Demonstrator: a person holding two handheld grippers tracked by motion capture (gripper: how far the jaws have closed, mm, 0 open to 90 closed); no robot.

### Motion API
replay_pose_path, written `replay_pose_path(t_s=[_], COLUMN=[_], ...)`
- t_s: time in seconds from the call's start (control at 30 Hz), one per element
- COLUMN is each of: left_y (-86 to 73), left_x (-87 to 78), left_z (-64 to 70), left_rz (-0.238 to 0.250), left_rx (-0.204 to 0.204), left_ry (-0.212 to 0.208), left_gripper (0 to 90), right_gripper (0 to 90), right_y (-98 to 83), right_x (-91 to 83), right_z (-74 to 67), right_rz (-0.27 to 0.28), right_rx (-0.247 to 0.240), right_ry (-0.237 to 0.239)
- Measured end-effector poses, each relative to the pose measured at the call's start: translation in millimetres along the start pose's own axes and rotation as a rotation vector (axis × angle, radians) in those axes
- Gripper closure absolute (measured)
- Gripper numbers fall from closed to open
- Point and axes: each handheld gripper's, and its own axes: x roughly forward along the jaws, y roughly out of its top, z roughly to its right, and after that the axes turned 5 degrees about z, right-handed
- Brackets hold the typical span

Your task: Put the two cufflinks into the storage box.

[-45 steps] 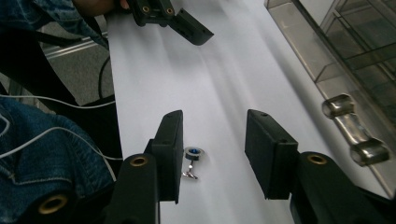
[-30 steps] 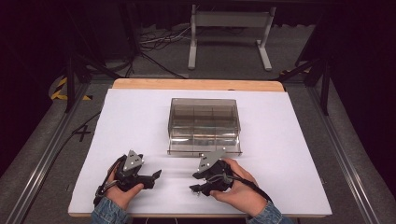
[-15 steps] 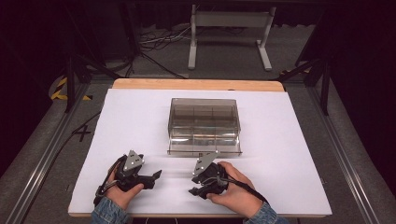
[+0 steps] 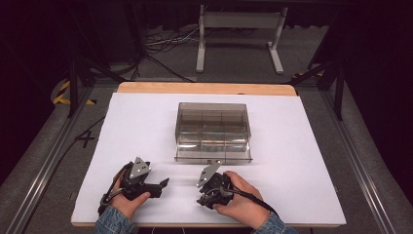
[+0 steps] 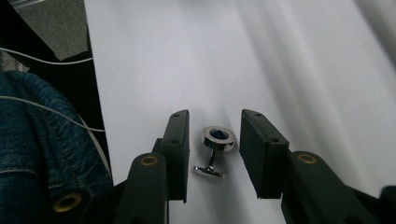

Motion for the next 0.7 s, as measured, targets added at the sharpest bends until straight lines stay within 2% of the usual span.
replay_pose_path(t_s=[0.3,0.47,0.7], left_y=[0.1,0.1,0.1], left_x=[0.0,0.0,-0.1], left_z=[0.0,0.2,0.2], left_rz=[-0.001,0.0,0.002], left_rx=[0.004,0.002,0.0], left_ry=[-0.001,0.0,0.0], left_gripper=[11.2,11.2,11.2], right_gripper=[67.5,72.9,73.4], right_y=[0.6,1.2,2.1], right_x=[3.3,4.4,4.7], right_z=[-1.0,-1.8,-2.4], right_rz=[-0.031,-0.045,-0.051], right_rx=[-0.015,-0.027,-0.036], right_ry=[-0.01,-0.026,-0.029])
